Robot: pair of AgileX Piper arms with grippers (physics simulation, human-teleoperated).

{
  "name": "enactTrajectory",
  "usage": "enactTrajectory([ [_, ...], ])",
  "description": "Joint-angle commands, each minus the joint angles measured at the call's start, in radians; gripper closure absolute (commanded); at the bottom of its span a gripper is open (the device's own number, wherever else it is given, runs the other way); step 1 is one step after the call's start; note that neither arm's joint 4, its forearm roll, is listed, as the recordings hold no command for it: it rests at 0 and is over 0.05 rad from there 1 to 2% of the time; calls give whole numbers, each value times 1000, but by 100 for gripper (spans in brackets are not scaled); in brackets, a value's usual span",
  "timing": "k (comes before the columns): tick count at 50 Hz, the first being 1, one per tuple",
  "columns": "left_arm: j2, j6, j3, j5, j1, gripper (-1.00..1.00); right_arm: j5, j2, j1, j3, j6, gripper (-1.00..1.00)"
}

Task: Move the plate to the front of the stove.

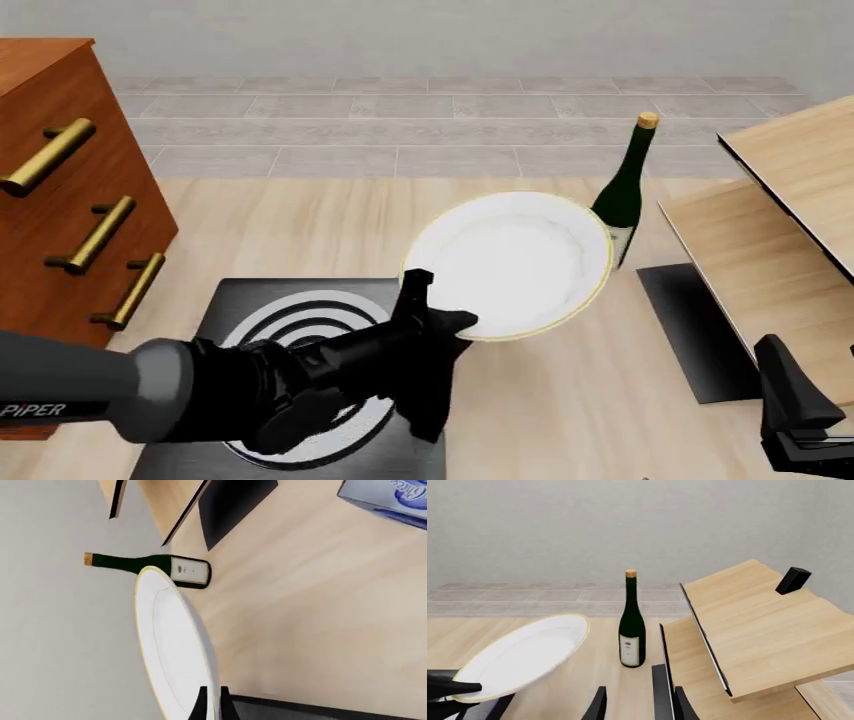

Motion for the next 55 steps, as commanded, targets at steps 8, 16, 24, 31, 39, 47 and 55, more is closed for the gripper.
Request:
enactTrajectory([
  [8,74,22,-82,-36,118,100,0,0,0,0,0,-100],
  [16,127,27,-163,-21,202,100,0,0,0,0,0,-100],
  [24,134,24,-220,52,244,100,0,0,0,0,0,-100],
  [31,106,44,-240,106,273,100,0,0,0,0,0,-100],
  [39,120,60,-280,134,321,100,0,0,0,0,0,-100],
  [47,134,97,-290,126,371,100,0,0,0,0,0,-100],
  [55,134,102,-319,155,403,100,0,0,0,0,0,-100],
])
